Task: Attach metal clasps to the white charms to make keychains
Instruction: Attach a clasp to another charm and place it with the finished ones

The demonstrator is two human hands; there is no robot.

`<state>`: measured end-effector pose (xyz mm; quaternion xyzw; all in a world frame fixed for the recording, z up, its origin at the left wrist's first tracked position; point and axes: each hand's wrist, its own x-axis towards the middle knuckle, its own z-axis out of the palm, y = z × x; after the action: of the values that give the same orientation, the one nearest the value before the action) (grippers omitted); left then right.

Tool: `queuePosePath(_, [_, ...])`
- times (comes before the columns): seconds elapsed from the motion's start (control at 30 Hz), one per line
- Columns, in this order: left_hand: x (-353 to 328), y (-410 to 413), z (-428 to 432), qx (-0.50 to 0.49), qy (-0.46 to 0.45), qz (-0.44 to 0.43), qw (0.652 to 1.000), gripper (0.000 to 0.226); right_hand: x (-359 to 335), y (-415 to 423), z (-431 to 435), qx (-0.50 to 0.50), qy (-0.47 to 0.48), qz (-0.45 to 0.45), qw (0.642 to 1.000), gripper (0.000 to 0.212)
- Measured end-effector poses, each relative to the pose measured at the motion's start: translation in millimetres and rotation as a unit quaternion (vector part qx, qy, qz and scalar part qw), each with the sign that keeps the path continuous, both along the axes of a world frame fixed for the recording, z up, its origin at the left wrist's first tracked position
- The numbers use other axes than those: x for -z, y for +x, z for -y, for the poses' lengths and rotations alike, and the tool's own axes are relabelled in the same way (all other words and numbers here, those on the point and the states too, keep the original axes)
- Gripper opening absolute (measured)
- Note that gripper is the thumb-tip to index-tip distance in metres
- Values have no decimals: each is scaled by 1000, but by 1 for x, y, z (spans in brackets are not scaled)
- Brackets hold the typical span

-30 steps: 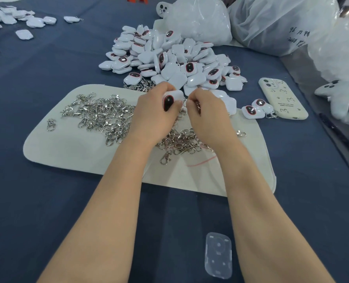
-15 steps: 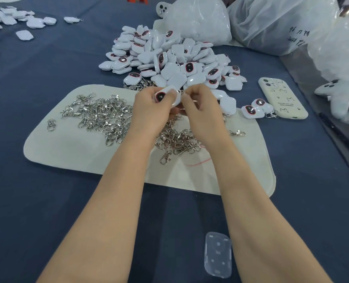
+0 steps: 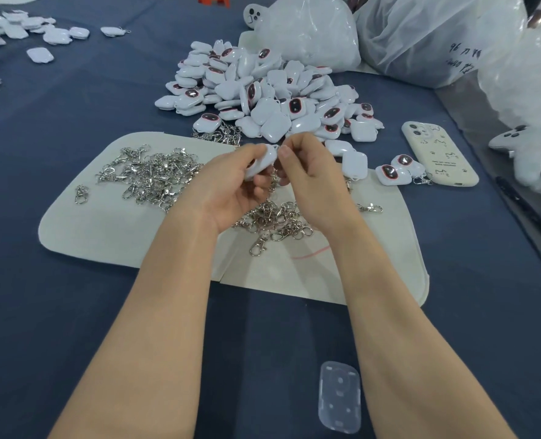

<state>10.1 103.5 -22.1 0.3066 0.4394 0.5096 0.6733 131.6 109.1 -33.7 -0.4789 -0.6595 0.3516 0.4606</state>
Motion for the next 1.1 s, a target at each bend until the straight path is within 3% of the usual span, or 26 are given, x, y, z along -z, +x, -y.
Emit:
queuePosePath(0.07, [2, 1, -1, -18, 28, -51, 998, 14, -2, 0, 0, 2, -20, -8, 1000, 16])
queuePosePath(0.13, [2, 1, -2, -35, 93, -173, 980, 5, -5, 2, -1, -13, -66, -38, 997, 23])
queuePosePath(0.2, [1, 0, -1, -35, 188, -332, 924, 6, -9, 10, -3, -64, -156, -113, 979, 28])
queuePosePath(0.27, [-2, 1, 0, -21, 285, -461, 841, 9, -14, 22, -5, -111, -251, -206, 939, 30])
queuePosePath(0.33, [-1, 4, 1, -17, 327, -517, 791, 10, -13, 27, -6, -104, -298, -249, 916, 30])
queuePosePath(0.37, [0, 6, 0, -26, 320, -510, 798, 11, -11, 26, -7, -88, -303, -269, 910, 28])
queuePosePath(0.43, [4, 9, -1, -52, 254, -423, 868, 11, -7, 20, -8, -43, -278, -308, 909, 26])
queuePosePath(0.53, [7, 11, -2, -76, 155, -271, 947, 14, 0, 12, -10, -20, -192, -269, 944, 15])
queuePosePath(0.6, [8, 12, -3, -79, 125, -202, 968, 12, 3, 11, -10, 2, -137, -162, 977, 8])
queuePosePath(0.7, [9, 13, -5, -84, 90, -119, 985, 6, 5, 9, -11, 50, -69, -77, 993, 8])
queuePosePath(0.83, [8, 13, -5, -96, 68, -134, 984, 7, 5, 2, -6, 98, 42, 71, 992, 10])
queuePosePath(0.9, [6, 12, -4, -93, 108, -269, 953, 9, 4, 2, -4, 83, 77, 158, 981, 14])
queuePosePath(1.0, [3, 7, -1, -82, 243, -546, 798, 14, -4, 7, -5, 37, 74, 265, 961, 18])
queuePosePath(1.03, [1, 7, 0, -70, 280, -585, 758, 17, -6, 11, -7, 23, 62, 293, 954, 17])
queuePosePath(1.1, [-1, 9, 1, -49, 327, -602, 727, 20, -11, 18, -10, 4, 27, 317, 948, 17])
